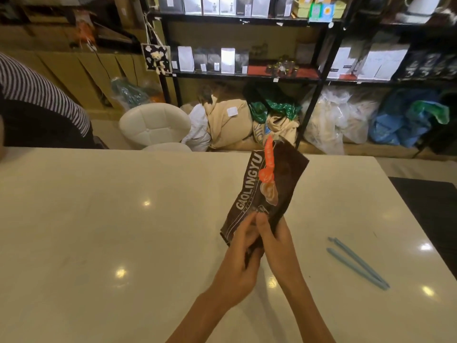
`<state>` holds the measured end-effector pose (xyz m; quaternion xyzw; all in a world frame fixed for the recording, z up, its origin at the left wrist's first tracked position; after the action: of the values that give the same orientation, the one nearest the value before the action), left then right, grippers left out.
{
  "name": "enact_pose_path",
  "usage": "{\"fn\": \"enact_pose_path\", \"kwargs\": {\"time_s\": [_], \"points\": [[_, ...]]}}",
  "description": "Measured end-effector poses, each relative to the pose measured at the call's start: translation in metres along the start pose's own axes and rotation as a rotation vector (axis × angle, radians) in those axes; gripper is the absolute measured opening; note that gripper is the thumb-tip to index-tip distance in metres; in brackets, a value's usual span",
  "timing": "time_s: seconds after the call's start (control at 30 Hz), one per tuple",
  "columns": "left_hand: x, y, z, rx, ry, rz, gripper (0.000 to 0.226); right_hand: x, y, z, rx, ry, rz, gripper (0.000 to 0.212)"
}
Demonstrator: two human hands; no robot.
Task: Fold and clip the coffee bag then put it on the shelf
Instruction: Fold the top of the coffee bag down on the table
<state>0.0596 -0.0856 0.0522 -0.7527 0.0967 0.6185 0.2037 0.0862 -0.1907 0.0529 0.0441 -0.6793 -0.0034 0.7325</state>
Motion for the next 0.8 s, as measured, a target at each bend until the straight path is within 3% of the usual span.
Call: {"fn": "enact_pose_path", "kwargs": {"time_s": [0.07, 0.13, 0.2, 0.27, 0.33, 0.4, 0.5, 0.6, 0.67, 0.73, 0.8], "points": [[0.002, -0.005, -0.001, -0.071, -0.023, 0.019, 0.056, -0.005, -0.009, -0.006, 0.001, 0.007, 0.011, 0.043], [0.014, -0.015, -0.003, -0.282, -0.057, -0.071, 0.049, -0.011, -0.015, -0.009, -0.003, 0.039, 0.003, 0.034], [0.027, -0.026, -0.005, -0.401, -0.195, -0.113, 0.061, -0.014, -0.019, -0.011, -0.037, 0.09, -0.061, 0.029], [0.031, -0.032, -0.01, -0.323, -0.334, -0.012, 0.068, -0.011, -0.021, -0.014, -0.063, 0.127, -0.089, 0.025], [0.027, -0.031, -0.014, -0.206, -0.361, 0.186, 0.047, -0.006, -0.019, -0.017, -0.047, 0.127, -0.014, 0.028], [0.018, -0.032, -0.016, -0.27, -0.341, 0.267, 0.027, 0.0, -0.015, -0.019, -0.027, 0.086, 0.133, 0.031], [0.015, -0.032, -0.02, -0.431, -0.395, 0.411, 0.032, 0.008, -0.01, -0.021, -0.091, -0.007, 0.268, 0.029], [0.014, -0.026, -0.025, -0.441, -0.451, 0.55, 0.034, 0.009, -0.01, -0.02, -0.174, -0.048, 0.239, 0.033], [0.012, -0.022, -0.026, -0.431, -0.416, 0.463, 0.031, 0.011, -0.011, -0.017, -0.199, -0.057, 0.281, 0.031], [0.011, -0.024, -0.025, -0.453, -0.326, 0.321, 0.023, 0.014, -0.014, -0.017, -0.088, -0.093, 0.314, 0.031], [0.01, -0.031, -0.026, -0.501, -0.265, 0.242, 0.016, 0.014, -0.015, -0.016, 0.168, -0.098, 0.303, 0.059]]}}
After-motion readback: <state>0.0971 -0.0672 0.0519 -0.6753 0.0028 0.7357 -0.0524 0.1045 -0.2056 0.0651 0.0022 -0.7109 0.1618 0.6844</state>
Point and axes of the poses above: each hand's wrist, its own z-axis away from the middle knuckle, its own y-axis out of the palm, x = y × z, the point moved 2 cm from there along -z, towards the middle knuckle, and after that the axes turned 9 degrees about x, right-handed, at the moved point
